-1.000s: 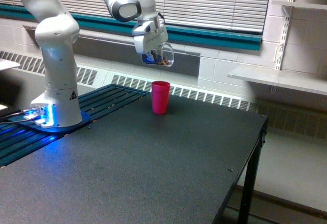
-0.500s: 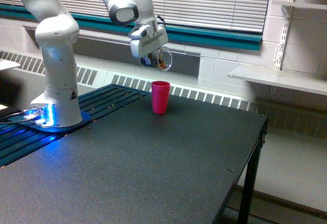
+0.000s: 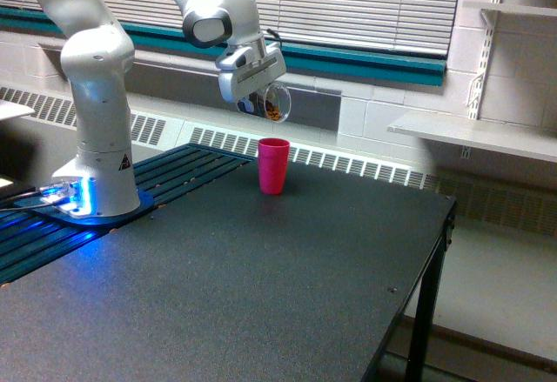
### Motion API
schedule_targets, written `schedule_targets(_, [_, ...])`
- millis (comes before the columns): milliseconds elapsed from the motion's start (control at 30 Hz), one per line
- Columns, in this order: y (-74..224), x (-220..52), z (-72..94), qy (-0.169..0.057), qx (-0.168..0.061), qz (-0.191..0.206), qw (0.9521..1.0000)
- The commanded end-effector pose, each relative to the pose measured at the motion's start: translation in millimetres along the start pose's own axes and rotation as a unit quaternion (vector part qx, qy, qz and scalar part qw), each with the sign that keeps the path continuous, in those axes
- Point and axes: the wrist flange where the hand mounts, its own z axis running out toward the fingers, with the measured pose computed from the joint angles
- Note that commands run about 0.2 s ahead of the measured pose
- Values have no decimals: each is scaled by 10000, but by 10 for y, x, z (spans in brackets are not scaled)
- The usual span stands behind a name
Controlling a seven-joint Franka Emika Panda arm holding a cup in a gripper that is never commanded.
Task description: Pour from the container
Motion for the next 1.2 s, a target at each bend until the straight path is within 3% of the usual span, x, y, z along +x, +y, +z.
schedule_targets(33, [79,37,74,-27,-33,44,10000])
schedule_targets(467, [175,95,168,-196,-72,241,9995])
schedule_targets(1200, [147,62,224,-511,-61,142,9986])
